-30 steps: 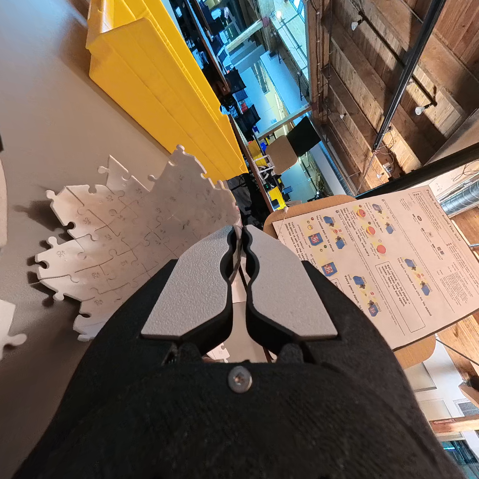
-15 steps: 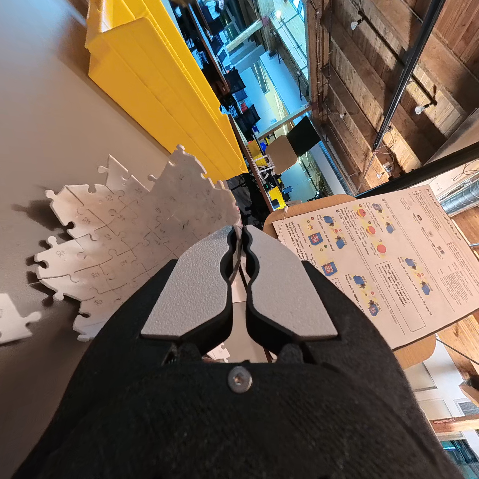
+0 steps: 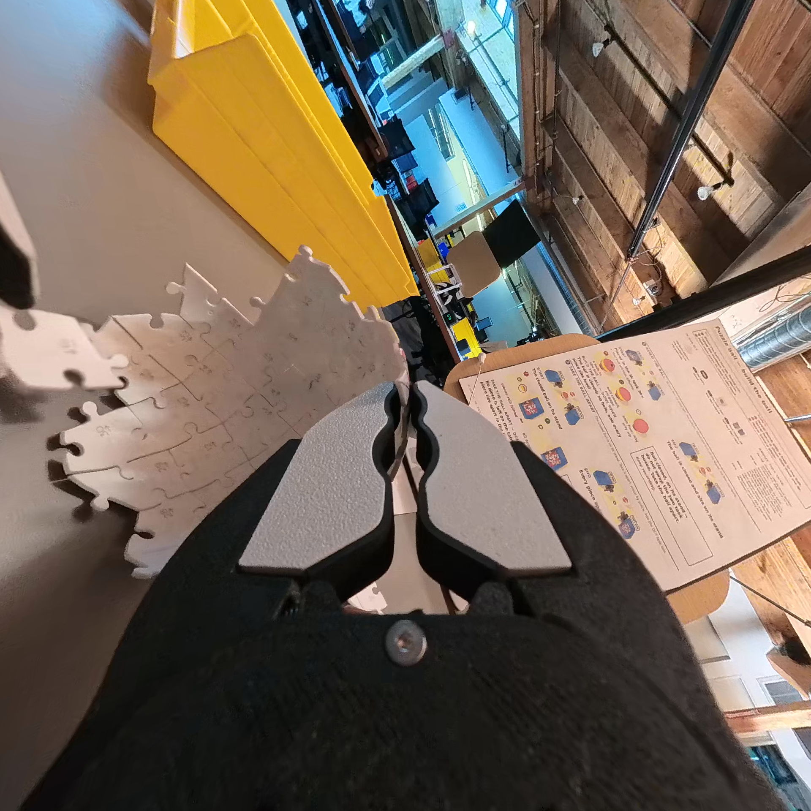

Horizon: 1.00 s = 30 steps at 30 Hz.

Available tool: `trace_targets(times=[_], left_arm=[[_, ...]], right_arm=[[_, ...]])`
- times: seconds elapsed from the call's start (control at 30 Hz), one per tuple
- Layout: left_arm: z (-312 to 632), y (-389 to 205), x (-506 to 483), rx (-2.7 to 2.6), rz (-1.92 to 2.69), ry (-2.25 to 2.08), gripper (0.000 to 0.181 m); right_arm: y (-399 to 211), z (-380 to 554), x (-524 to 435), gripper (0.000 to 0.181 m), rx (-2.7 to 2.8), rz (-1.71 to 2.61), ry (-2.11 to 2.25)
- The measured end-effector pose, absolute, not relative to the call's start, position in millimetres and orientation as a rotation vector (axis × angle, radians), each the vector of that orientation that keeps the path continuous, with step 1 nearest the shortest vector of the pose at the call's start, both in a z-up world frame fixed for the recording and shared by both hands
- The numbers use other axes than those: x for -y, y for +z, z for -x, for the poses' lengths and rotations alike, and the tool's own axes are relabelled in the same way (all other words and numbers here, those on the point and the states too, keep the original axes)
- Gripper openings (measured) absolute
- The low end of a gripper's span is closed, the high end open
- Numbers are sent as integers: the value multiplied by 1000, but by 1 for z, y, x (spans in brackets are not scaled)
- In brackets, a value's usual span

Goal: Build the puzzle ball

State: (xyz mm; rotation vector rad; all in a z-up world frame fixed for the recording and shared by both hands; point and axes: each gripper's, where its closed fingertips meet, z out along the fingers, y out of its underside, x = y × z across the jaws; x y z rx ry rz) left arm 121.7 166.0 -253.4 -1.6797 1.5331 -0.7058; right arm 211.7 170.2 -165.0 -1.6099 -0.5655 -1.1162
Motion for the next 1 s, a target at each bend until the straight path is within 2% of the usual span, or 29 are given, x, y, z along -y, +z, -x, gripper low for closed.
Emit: trace_targets(times=[0.47,0.77,0.93,1.0], left_arm=[[-134,-281,-179,-1516,1863,-510,19],[-133,-276,-175,-1434,1910,-602,22],[-138,-262,-176,-1532,1718,-619,2],[-130,-264,-188,-1589,1693,-505,0]], right_arm=[[-164,-200,-176,3,569,1611,-1120],[-163,-197,-178,3,558,1601,-1098],[-163,-196,-179,3,559,1594,-1095],[-163,-194,-179,3,563,1589,-1099]])
